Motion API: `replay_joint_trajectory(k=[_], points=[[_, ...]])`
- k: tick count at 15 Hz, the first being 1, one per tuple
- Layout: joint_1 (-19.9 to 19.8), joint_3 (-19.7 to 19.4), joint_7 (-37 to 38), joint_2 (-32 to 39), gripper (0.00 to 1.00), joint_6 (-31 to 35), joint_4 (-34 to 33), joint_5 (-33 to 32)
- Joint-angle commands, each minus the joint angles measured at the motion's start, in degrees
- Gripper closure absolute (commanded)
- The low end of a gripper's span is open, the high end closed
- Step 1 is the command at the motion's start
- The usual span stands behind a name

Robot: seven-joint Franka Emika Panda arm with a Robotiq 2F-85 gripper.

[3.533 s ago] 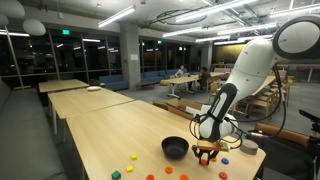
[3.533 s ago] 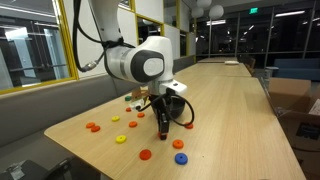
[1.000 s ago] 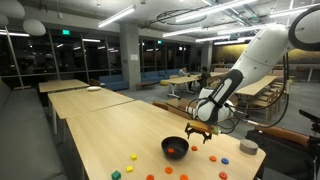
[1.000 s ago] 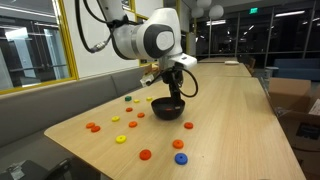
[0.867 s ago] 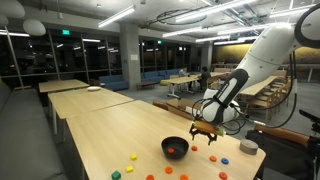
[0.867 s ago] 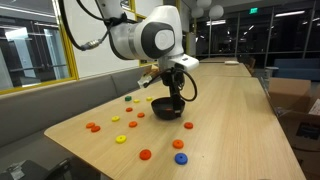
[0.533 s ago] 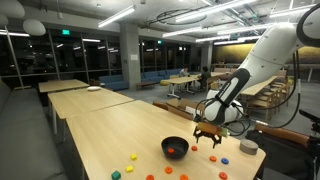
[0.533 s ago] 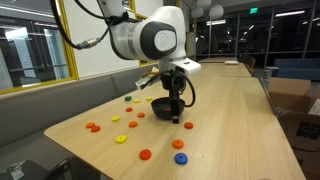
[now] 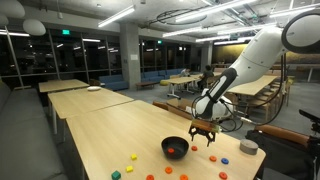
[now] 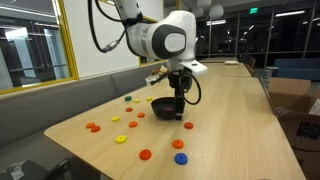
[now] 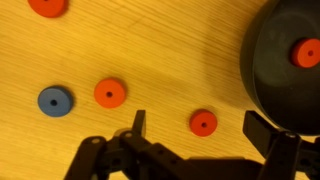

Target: Put some of the discs on the table in the bowl

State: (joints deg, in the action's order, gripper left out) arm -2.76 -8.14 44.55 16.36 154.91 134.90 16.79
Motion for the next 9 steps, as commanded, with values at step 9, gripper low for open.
replay_joint_trajectory(k=[9], points=[[-0.02,-2.29,3.09,12.88,0.00,-3.50,-13.12,-0.79]])
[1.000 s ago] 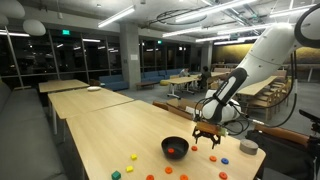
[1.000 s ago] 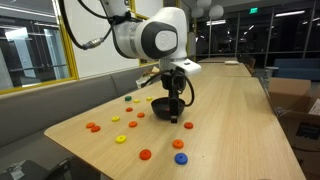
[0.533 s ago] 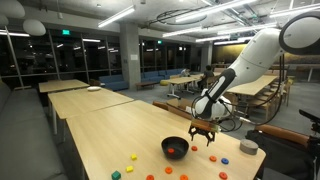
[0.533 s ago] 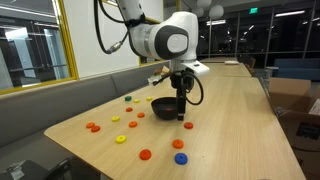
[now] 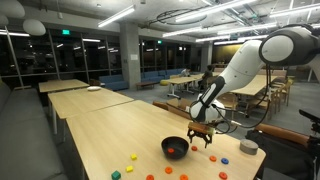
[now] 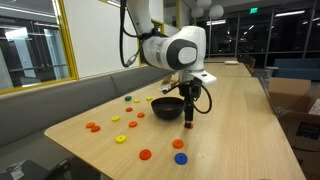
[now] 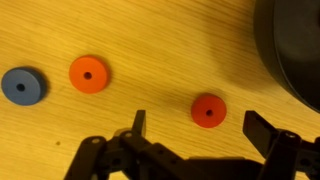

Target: Put some of the discs on the table in the bowl

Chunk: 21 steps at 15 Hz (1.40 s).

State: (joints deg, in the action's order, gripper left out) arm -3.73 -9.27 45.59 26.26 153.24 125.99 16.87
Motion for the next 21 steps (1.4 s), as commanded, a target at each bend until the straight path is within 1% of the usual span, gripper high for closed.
replay_joint_trajectory(k=[1,7,13,21], points=[[1.19,-1.45,2.49,3.67,0.00,-1.92,-4.96,-1.11],[3.10,-2.96,5.60,7.00,0.00,-3.15,-8.55,-2.85],[3.89,-2.82,7.18,8.97,0.00,-4.25,-10.64,-3.51],[4.44,-3.08,8.42,8.28,0.00,-3.69,-9.87,-3.81]])
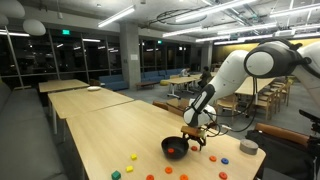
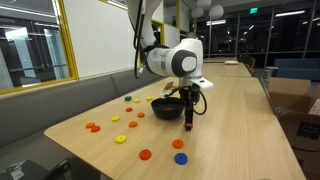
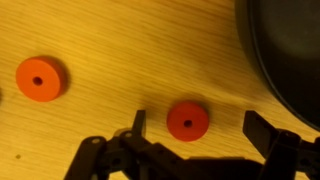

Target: Put some of the discs on the table in the bowl

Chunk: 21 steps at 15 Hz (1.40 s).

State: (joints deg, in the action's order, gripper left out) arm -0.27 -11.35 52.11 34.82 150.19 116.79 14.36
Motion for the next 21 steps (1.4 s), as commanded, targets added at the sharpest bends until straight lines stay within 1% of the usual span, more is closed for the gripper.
replay_joint_trajectory(k=[1,4,5,6,7,8,10,13,14,17,21], points=[[1.01,-1.01,1.99,-0.32,0.00,-0.59,-0.57,-1.33],[1.01,-0.92,2.08,-0.45,0.00,-0.31,-0.25,-1.27],[0.97,-0.80,1.90,-0.53,0.17,0.20,0.01,-1.20],[1.00,-0.81,1.82,-0.55,0.27,0.23,0.04,-1.27],[0.99,-0.75,1.74,-0.60,0.34,0.39,0.18,-1.22],[1.02,-0.75,1.72,-0.65,0.44,0.42,0.27,-1.23],[1.09,-0.77,1.70,-0.97,0.58,0.61,0.51,-1.26],[1.18,-0.90,1.74,-1.78,0.82,0.86,1.20,-1.37],[1.22,-0.97,1.77,-1.95,0.78,0.91,1.40,-1.43],[2.21,-2.09,2.66,-4.27,0.77,1.66,3.46,-2.27],[6.15,-5.99,6.58,-10.21,0.77,5.04,8.53,-6.94]])
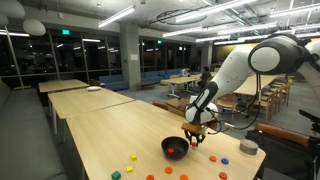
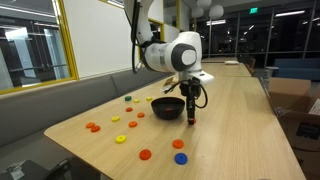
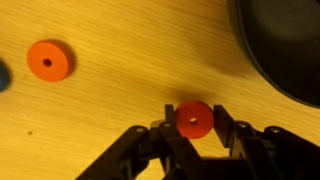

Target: Put some of the discs on the table in the bowl

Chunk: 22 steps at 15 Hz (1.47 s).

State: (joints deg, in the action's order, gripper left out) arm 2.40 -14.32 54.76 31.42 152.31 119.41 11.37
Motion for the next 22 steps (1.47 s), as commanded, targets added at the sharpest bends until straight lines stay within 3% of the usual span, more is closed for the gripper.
replay_joint_trajectory(k=[1,4,7,10,13,17,21,22], points=[[4.29,-3.61,4.84,-8.46,0.77,3.49,7.06,-5.37],[4.38,-1.60,4.11,-13.14,0.77,6.00,10.15,-6.67],[2.18,4.21,-0.13,-16.33,0.77,7.42,11.56,-2.73],[-0.89,11.69,-7.39,-17.42,0.77,6.95,11.01,5.55],[-2.46,16.24,-14.49,-16.74,0.77,5.56,9.68,13.72],[-2.51,16.60,-17.82,-15.31,0.77,5.67,8.91,17.29],[-1.80,14.14,-15.90,-13.84,0.77,7.21,8.28,14.89],[-1.60,13.42,-15.18,-13.42,0.62,7.05,7.95,14.24]])
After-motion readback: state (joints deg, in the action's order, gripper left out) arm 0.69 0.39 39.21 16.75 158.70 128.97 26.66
